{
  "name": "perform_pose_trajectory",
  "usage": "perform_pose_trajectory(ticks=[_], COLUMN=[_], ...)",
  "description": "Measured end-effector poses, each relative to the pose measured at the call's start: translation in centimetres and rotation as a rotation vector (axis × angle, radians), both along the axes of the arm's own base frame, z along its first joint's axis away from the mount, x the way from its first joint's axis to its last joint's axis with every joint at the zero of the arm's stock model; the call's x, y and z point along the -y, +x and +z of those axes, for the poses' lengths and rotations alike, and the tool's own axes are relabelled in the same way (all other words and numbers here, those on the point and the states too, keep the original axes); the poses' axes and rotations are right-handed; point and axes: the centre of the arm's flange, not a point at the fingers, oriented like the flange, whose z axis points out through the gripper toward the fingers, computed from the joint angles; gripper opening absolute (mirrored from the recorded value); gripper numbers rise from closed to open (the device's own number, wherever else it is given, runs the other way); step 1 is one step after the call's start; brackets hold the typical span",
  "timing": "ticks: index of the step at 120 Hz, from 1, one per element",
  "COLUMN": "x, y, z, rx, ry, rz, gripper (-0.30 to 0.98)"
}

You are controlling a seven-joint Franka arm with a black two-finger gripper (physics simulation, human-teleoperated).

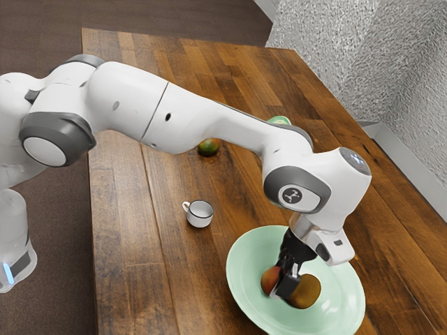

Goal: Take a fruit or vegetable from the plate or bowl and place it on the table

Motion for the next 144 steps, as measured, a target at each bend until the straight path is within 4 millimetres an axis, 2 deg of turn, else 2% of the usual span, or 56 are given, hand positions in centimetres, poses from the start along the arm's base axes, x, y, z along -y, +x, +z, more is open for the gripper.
perform_pose_trajectory(ticks=[17,35,49,58,67,75,82,87,94,102,108,113,119,133,144], x=[1.4,4.4,6.0,5.0,1.7,-3.0,-8.1,-13.2,-20.4,-27.2,-30.5,-32.1,-33.0,-31.5,-32.2], y=[-0.9,-2.5,-3.7,-4.9,-6.2,-5.5,-3.0,-0.2,3.2,5.4,6.2,6.6,6.8,8.0,8.3], z=[0.2,1.9,4.7,8.8,12.1,12.9,12.4,12.5,13.5,13.9,13.6,13.5,13.2,11.4,11.0], rx=[-0.006,0.012,0.040,0.072,0.081,0.080,0.077,0.085,0.112,0.111,0.095,0.084,0.070,0.036,0.022], ry=[-0.012,-0.028,-0.047,-0.063,-0.065,-0.039,-0.010,-0.002,-0.007,-0.035,-0.064,-0.079,-0.088,-0.088,-0.100], rz=[-0.022,-0.066,-0.091,-0.091,-0.068,0.003,0.100,0.201,0.339,0.449,0.491,0.511,0.521,0.492,0.501], gripper=[0.43,0.41,0.41,0.41,0.41,0.41,0.41,0.40,0.40,0.41,0.41,0.41,0.41,0.41,0.54])
